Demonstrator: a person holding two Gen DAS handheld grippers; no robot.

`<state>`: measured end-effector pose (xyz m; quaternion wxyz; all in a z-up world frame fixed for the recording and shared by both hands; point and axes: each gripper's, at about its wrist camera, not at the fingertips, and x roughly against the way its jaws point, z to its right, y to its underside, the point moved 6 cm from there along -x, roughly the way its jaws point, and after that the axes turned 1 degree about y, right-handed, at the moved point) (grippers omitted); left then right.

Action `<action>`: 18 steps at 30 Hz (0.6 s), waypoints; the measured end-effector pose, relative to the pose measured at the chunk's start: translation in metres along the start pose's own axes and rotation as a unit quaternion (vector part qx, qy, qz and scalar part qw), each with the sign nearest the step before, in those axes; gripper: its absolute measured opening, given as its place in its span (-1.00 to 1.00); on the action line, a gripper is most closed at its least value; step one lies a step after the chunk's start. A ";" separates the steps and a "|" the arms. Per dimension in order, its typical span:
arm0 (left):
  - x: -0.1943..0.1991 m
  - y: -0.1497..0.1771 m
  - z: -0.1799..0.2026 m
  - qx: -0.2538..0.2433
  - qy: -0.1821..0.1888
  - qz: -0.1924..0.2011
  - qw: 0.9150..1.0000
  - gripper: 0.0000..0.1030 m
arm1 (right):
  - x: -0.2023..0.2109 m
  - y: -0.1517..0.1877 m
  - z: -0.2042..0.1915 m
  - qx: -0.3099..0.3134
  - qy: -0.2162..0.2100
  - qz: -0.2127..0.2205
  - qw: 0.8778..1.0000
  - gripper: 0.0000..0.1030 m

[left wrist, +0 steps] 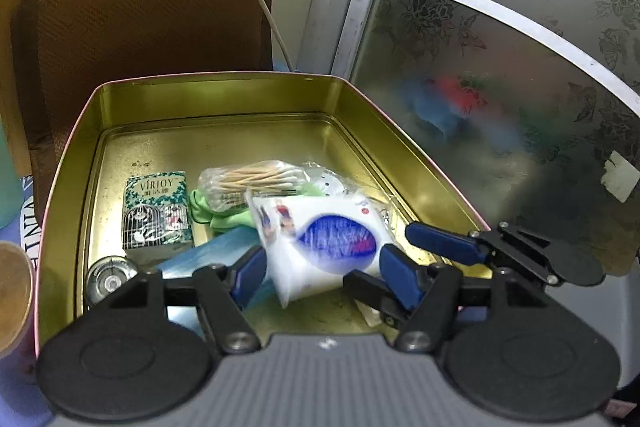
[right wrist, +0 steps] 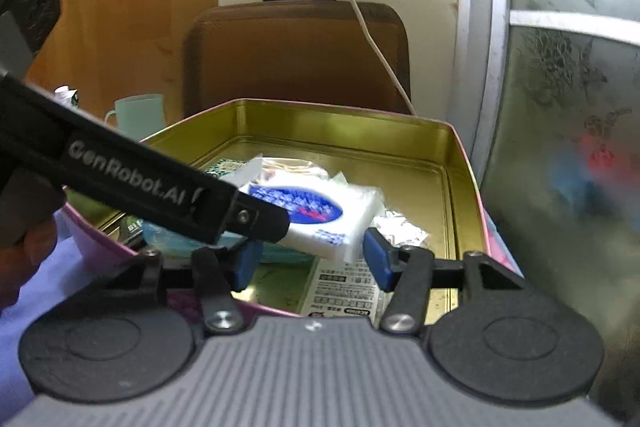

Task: Organize soft objects
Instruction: 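Lower the wet-wipes packet into the pink tin and open the right tool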

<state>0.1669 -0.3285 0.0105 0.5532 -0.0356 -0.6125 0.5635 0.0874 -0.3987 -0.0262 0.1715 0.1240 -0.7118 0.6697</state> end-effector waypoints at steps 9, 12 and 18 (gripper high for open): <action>0.045 0.001 0.000 0.011 -0.015 0.036 0.999 0.45 | 0.031 0.000 -0.013 -0.012 -0.008 0.034 0.999 0.16; 0.063 0.005 0.000 0.012 -0.031 0.046 0.998 0.49 | 0.042 0.000 -0.020 -0.016 -0.009 0.042 0.999 0.16; 0.100 0.023 -0.007 0.014 -0.068 0.059 0.996 0.59 | 0.057 0.005 -0.025 -0.056 -0.014 0.033 0.998 0.17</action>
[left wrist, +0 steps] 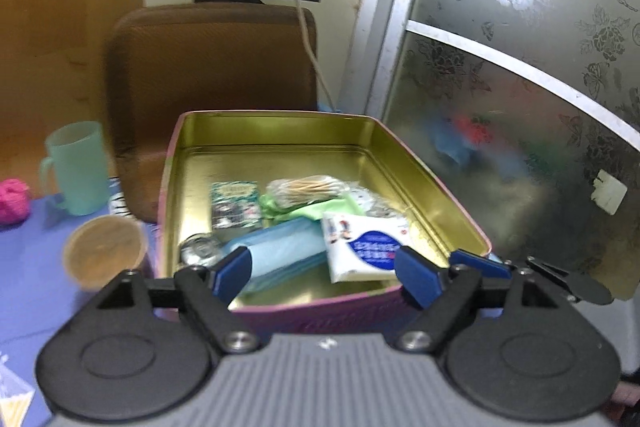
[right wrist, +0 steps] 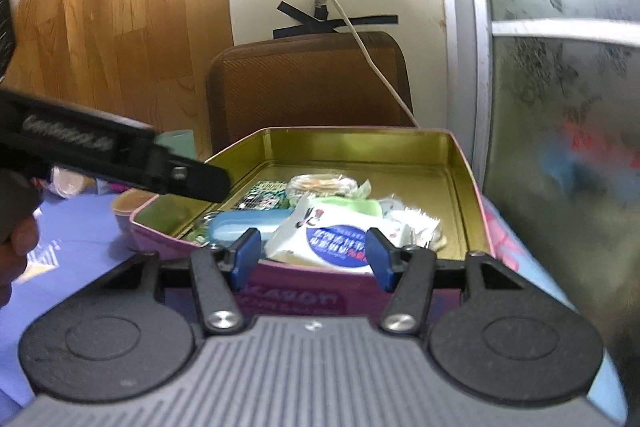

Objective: Organize soft objects

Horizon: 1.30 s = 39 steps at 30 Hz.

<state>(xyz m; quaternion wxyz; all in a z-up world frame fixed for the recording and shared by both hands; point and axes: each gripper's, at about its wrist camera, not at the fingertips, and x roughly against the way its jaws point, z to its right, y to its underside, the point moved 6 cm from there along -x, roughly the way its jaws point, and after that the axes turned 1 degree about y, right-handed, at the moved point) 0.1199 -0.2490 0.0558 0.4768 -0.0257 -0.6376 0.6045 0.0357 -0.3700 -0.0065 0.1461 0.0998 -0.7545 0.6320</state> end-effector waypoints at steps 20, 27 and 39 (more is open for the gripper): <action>0.076 0.072 -0.046 0.012 -0.092 0.000 0.996 0.99 | 0.037 0.019 -0.035 -0.163 -0.030 -0.037 0.986 0.42; 0.091 0.084 -0.049 0.002 -0.112 -0.008 0.994 0.99 | 0.045 0.013 -0.055 -0.151 -0.036 -0.037 0.987 0.45; 0.096 0.093 -0.044 -0.023 -0.122 -0.008 0.992 0.99 | 0.053 0.009 -0.065 -0.145 -0.036 -0.040 0.988 0.52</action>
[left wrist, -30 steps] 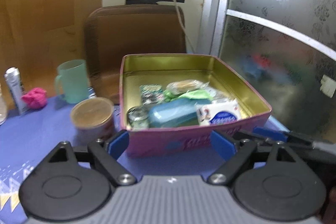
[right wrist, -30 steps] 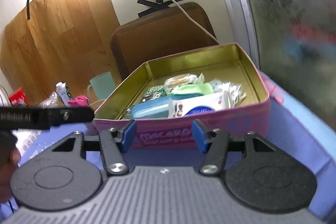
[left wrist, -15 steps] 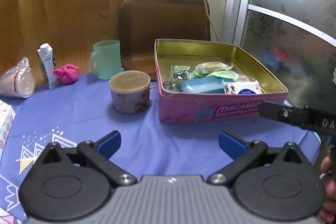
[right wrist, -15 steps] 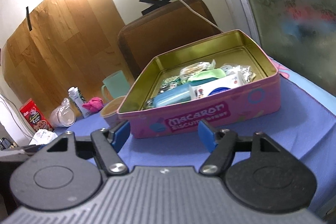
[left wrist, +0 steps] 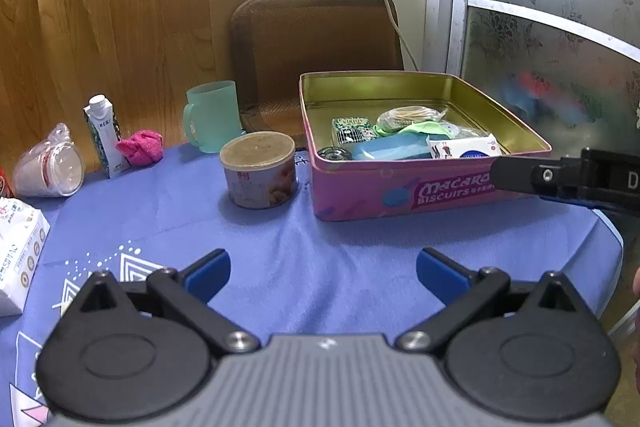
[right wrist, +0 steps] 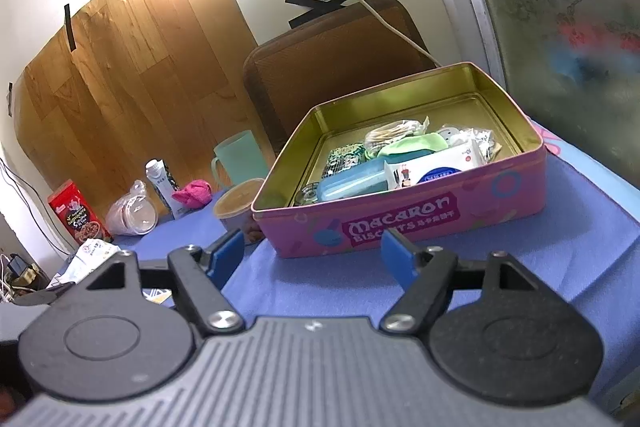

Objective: Organize soft objects

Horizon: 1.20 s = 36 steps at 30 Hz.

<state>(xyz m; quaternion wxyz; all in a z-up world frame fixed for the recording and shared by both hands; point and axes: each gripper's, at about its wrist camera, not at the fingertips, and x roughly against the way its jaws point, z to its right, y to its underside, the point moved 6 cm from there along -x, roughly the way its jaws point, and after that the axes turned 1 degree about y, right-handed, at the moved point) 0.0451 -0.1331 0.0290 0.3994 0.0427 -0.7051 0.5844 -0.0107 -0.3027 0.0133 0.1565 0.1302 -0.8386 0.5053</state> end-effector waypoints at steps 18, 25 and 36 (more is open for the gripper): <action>-0.005 0.003 0.000 -0.011 -0.014 0.004 1.000 0.99 | -0.003 0.000 0.005 -0.003 0.001 -0.003 1.000 0.57; -0.008 0.003 -0.004 -0.015 -0.028 0.005 0.999 0.99 | -0.006 0.000 0.007 -0.005 0.003 -0.005 1.000 0.58; -0.013 0.003 -0.016 -0.011 -0.059 0.008 0.998 0.99 | -0.006 -0.005 0.008 -0.005 0.012 0.006 1.000 0.58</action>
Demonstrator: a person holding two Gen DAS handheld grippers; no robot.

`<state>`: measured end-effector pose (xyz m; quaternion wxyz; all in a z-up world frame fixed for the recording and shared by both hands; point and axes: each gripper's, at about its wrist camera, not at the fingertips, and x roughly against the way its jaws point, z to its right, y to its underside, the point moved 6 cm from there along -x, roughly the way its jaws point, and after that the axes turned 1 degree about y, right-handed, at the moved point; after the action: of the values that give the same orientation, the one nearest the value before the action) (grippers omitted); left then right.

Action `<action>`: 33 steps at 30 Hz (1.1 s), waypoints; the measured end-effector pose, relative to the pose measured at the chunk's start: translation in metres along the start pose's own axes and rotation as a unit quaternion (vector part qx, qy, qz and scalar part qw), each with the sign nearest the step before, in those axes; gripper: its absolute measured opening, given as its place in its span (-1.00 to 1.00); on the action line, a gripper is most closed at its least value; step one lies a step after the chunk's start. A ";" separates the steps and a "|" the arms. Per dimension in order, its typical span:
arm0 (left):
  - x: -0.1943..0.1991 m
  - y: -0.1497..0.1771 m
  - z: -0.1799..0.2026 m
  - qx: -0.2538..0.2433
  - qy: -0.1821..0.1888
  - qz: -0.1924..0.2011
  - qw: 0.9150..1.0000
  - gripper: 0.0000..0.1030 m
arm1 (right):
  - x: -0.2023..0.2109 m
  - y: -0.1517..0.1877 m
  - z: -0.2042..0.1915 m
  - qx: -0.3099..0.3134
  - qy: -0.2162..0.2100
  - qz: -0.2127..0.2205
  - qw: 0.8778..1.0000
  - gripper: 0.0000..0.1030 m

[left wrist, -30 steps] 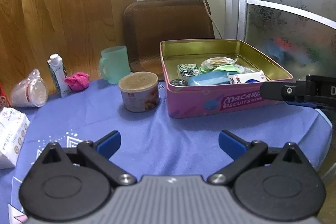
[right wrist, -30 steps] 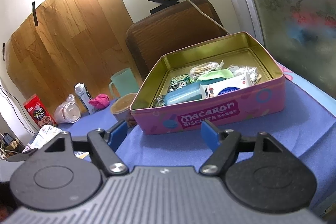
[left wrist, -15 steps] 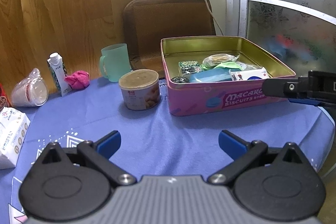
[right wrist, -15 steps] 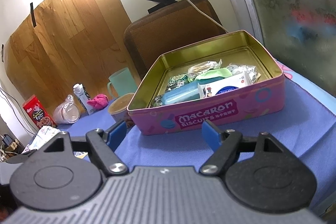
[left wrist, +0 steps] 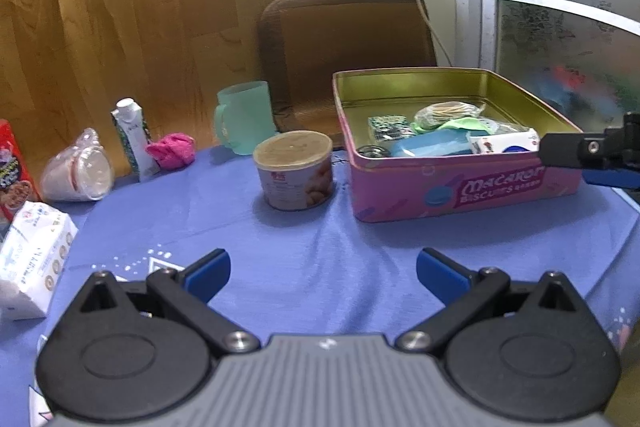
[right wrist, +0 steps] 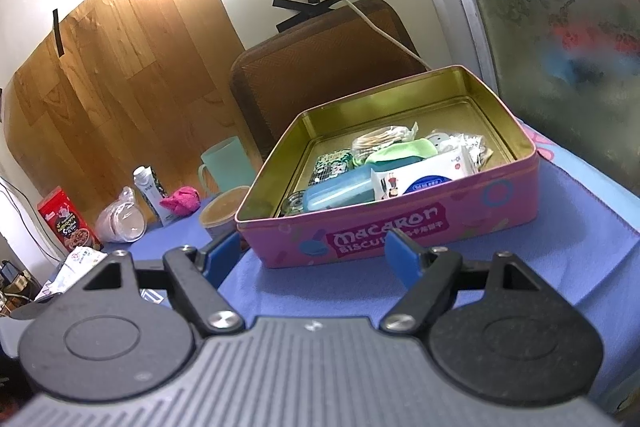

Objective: Organize soft objects

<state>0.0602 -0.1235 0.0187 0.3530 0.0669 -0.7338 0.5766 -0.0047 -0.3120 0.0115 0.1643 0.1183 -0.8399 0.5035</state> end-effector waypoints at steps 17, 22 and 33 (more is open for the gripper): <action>-0.007 0.004 -0.009 -0.014 -0.035 -0.002 0.999 0.99 | 0.009 -0.016 0.011 -0.010 0.020 0.036 0.999 0.59; -0.009 0.004 -0.010 -0.014 -0.036 -0.005 0.999 0.99 | 0.007 -0.014 0.012 -0.011 0.020 0.032 0.999 0.59; -0.013 0.007 -0.008 -0.015 -0.034 -0.014 0.999 0.99 | 0.005 -0.012 0.014 -0.014 0.020 0.028 0.999 0.59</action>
<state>0.0700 -0.1180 0.0066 0.3369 0.0914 -0.7529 0.5578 -0.0068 -0.3300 0.0170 0.1686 0.0819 -0.8464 0.4986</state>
